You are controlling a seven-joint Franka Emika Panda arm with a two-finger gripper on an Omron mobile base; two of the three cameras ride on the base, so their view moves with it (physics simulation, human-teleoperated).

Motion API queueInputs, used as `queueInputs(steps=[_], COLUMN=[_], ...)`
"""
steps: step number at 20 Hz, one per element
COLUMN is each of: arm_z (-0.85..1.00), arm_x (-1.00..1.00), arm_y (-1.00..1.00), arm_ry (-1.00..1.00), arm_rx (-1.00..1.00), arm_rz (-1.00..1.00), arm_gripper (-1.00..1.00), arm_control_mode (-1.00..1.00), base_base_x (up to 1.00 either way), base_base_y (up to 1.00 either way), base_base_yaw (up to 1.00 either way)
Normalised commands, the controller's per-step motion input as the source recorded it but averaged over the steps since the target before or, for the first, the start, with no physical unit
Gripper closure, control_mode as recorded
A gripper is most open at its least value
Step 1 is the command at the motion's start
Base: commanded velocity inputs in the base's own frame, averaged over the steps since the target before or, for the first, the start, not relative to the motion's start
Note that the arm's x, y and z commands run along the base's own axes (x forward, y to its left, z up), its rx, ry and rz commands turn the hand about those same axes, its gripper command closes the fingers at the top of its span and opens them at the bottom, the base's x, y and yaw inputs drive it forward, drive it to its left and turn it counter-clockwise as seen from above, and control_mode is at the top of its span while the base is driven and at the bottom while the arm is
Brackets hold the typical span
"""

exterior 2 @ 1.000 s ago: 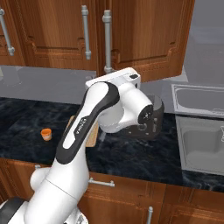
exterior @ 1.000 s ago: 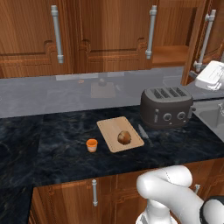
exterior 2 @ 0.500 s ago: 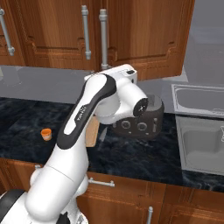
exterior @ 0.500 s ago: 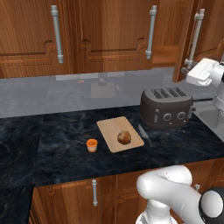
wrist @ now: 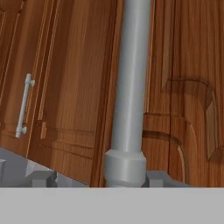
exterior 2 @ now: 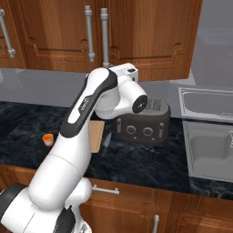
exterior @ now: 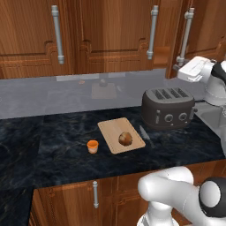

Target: Pick the bread, place it on the cutting board, pick the jam, place it on the counter, and close the cabinet.

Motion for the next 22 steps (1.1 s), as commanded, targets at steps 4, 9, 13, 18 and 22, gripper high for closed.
queueInputs(steps=[4, 9, 13, 18, 22], arm_z=[0.0, 0.0, 0.0, 0.0, 0.0], arm_x=[0.51, 0.43, 0.42, 0.41, 0.4], arm_y=[0.12, 0.04, 0.05, 0.03, 0.0], arm_ry=[0.0, 0.0, 0.0, 0.0, 0.0], arm_rx=[0.0, 0.0, 0.0, 0.0, 0.0], arm_rz=[-0.01, -0.02, -0.02, -0.03, -0.03], arm_gripper=[-1.0, -1.0, -1.0, -1.0, -1.0], arm_control_mode=[-1.0, -1.0, -1.0, -1.0, -1.0], base_base_x=[0.0, 0.0, 0.0, 0.0, 0.0], base_base_y=[0.0, 0.0, 0.0, 0.0, 0.0], base_base_yaw=[0.0, 0.0, 0.0, 0.0, 0.0])
